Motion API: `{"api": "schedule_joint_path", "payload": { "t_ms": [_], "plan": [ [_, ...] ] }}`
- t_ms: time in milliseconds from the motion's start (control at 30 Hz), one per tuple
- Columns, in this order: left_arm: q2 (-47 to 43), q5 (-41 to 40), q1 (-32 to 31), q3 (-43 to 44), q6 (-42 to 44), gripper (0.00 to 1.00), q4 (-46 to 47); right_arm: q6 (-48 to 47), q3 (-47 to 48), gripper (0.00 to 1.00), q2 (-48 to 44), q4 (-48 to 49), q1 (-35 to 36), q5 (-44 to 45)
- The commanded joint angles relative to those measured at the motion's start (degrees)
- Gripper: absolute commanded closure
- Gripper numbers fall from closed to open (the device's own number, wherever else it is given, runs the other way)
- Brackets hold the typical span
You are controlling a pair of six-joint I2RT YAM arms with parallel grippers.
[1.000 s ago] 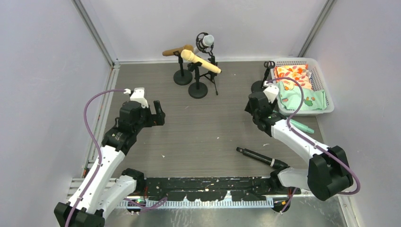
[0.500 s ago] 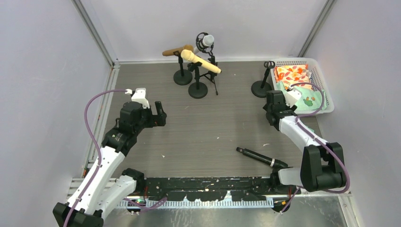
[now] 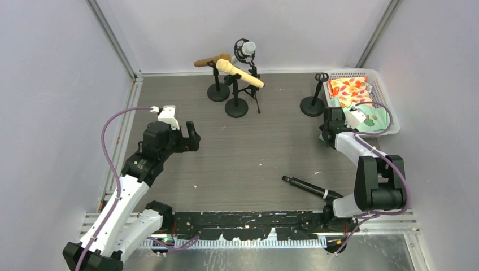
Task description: Attach the microphones to the stand
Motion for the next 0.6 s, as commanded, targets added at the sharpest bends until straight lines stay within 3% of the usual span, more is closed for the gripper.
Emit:
{"api": "schedule_joint_path", "payload": {
  "t_ms": [0,367,567],
  "plan": [
    [-0.96,1.58,-0.34,0.45,1.09,0.00,2.13,4.74,1.98,0.31,0.83,1.68,-2.58,2.50],
    [-1.04,2.75,-0.45,0.20,1.27,0.00,2.60,9.64,3.70,0.28,3.03,-3.40,-3.59,2.73],
    [-1.14,3.02,-0.47,0.10,1.27,0.00,2.81,15.09,10.16,0.31,8.95,-14.90,-3.59,2.79]
  ]
}}
